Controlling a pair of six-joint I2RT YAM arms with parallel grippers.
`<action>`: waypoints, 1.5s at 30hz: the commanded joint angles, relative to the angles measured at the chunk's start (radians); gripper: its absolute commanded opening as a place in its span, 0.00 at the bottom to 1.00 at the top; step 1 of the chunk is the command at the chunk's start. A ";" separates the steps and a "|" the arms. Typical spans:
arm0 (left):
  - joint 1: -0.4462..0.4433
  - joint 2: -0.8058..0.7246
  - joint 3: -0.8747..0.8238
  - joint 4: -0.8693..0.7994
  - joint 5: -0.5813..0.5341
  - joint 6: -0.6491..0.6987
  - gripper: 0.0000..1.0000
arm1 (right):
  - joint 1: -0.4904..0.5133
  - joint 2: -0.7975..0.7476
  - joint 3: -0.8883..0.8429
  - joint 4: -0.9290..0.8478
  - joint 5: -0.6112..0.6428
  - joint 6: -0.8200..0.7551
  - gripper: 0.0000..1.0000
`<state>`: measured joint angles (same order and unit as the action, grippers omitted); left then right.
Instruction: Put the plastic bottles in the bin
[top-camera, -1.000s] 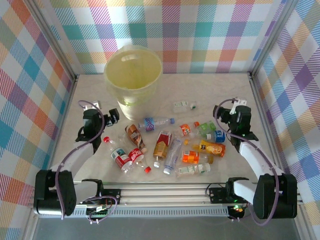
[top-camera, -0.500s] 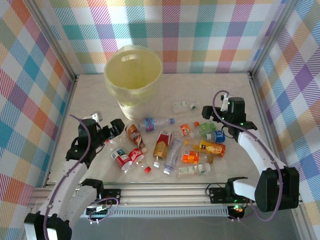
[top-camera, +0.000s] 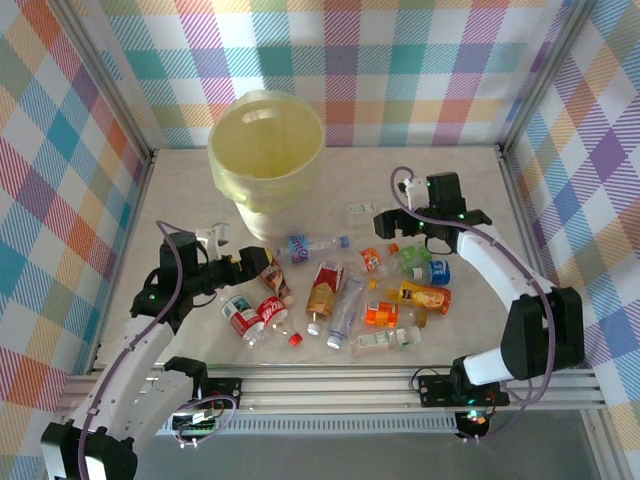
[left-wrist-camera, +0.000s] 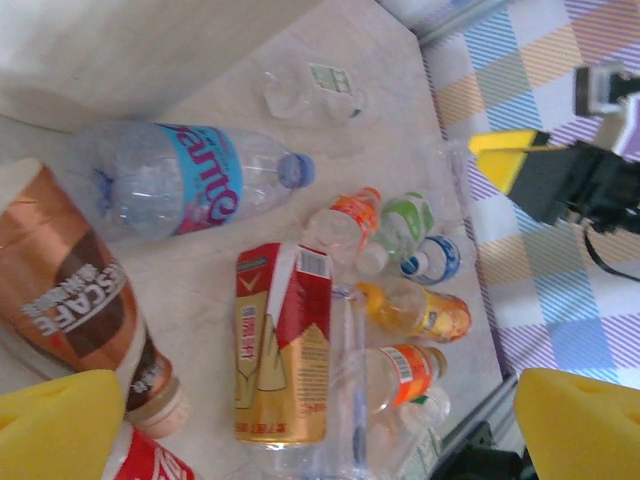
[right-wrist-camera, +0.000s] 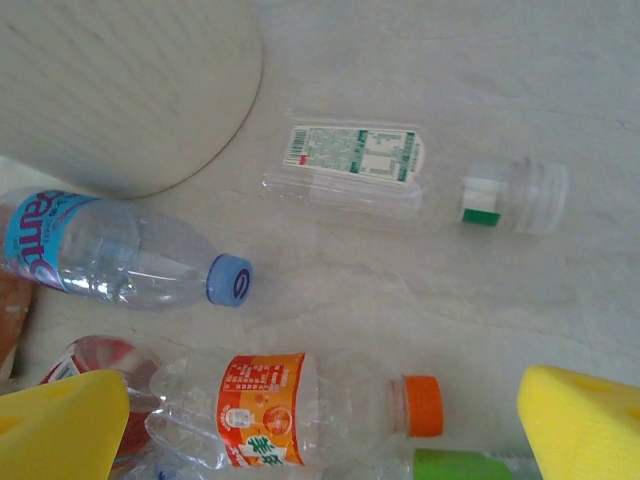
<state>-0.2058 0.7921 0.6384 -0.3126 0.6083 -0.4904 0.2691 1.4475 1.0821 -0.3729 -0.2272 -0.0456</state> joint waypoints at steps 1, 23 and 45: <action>-0.031 -0.006 0.068 0.005 0.051 0.034 1.00 | 0.041 0.075 0.084 -0.087 0.071 -0.152 1.00; -0.145 0.102 0.269 -0.227 0.214 0.362 1.00 | 0.062 0.471 0.467 -0.217 0.106 -0.437 1.00; -0.145 0.094 0.258 -0.252 0.166 0.371 1.00 | 0.088 0.721 0.648 -0.273 0.187 -0.508 1.00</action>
<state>-0.3447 0.8948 0.9054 -0.5507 0.7734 -0.1398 0.3477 2.1513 1.7279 -0.6609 -0.0517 -0.5400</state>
